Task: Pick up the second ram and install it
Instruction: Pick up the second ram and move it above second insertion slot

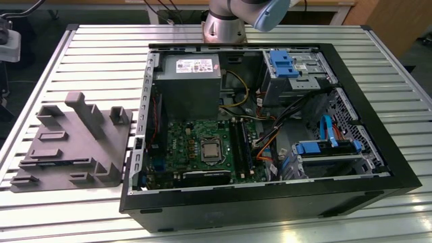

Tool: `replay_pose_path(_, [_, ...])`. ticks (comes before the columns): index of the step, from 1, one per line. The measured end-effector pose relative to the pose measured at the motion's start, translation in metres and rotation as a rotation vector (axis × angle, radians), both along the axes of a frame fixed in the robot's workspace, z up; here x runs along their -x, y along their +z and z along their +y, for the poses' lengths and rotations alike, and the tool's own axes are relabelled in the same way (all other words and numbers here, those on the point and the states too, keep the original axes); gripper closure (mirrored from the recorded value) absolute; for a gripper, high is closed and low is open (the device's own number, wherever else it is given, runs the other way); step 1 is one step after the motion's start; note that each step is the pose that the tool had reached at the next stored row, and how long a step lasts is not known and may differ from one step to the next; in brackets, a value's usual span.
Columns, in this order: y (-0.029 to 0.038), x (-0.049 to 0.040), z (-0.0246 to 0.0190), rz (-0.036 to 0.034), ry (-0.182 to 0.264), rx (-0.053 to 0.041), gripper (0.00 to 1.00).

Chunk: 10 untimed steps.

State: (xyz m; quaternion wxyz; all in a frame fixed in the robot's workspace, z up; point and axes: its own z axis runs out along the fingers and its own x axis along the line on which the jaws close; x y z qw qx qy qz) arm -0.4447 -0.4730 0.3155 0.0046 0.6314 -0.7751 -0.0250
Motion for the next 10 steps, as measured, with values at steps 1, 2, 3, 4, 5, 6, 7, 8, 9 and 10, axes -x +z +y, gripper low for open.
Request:
replay_pose_path(1, [-0.0004,-0.0002,0.0,0.0001,0.008,0.0001,0.89])
replay_pose_path(2, [-0.0008,-0.0004,0.0,0.0001,0.015,0.0001,0.89])
replay_pose_path(3, [-0.0012,-0.0006,0.0,0.0002,0.023,0.0001,0.89])
replay_pose_path(4, [-0.0016,-0.0007,0.0,0.0002,0.03,0.0002,0.89])
replay_pose_path(5, [-0.002,-0.0008,-0.0001,0.0002,0.037,0.0002,0.89])
replay_pose_path(6, [-0.0021,-0.0008,-0.0001,0.0004,0.042,0.0002,0.89])
replay_pose_path(7, [-0.0022,-0.0008,-0.0001,0.0003,0.045,0.0003,0.89])
replay_pose_path(8, [-0.0023,-0.0008,-0.0001,0.0003,0.046,0.0003,0.89])
replay_pose_path(9, [-0.0024,-0.0008,-0.0001,0.0002,0.046,0.0001,0.89])
replay_pose_path(10, [-0.0024,-0.0008,-0.0001,0.0001,0.046,0.0001,0.89])
